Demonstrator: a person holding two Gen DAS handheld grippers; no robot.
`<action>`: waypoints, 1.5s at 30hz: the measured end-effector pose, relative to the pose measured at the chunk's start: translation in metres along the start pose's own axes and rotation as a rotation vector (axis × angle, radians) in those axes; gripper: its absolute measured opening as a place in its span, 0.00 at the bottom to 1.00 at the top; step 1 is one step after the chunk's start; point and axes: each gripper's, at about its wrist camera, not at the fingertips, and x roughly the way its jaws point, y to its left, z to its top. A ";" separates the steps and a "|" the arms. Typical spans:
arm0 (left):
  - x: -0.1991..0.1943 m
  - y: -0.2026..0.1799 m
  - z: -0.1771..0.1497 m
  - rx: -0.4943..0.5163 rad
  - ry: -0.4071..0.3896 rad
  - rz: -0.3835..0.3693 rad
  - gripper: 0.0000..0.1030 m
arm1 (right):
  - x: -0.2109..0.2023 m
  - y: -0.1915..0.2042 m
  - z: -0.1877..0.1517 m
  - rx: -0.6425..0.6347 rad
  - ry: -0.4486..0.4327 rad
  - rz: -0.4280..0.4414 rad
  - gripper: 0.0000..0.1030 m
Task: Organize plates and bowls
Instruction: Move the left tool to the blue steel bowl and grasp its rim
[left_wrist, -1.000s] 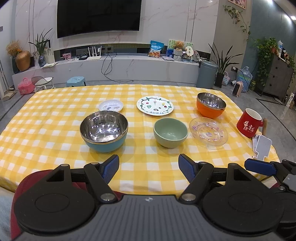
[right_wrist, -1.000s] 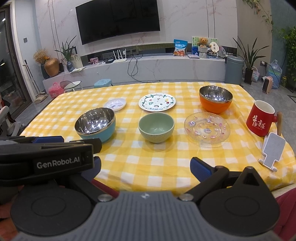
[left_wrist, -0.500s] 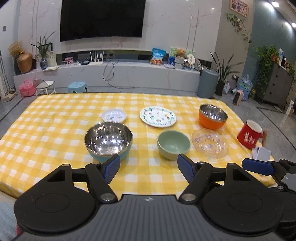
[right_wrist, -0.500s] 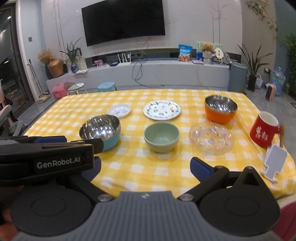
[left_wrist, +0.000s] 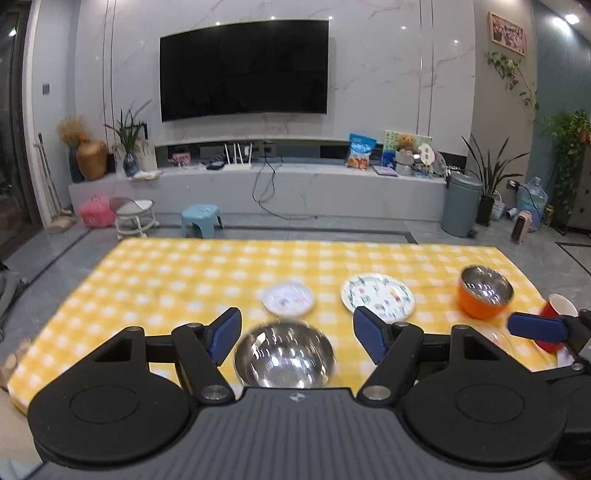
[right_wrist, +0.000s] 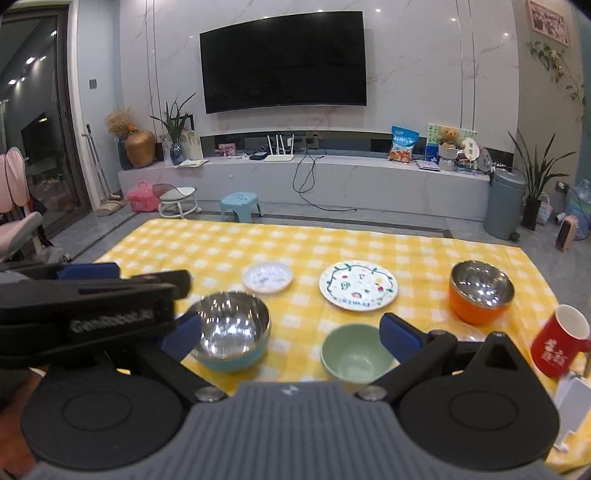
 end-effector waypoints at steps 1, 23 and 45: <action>0.005 0.003 0.006 0.006 0.001 -0.013 0.80 | 0.005 -0.003 0.005 -0.006 -0.001 -0.013 0.97; 0.156 -0.072 0.077 0.059 0.149 -0.180 0.79 | 0.101 -0.216 0.080 0.192 0.021 -0.347 0.97; 0.141 0.036 0.000 0.061 0.406 0.110 0.78 | 0.142 -0.114 0.017 0.217 0.275 0.210 0.91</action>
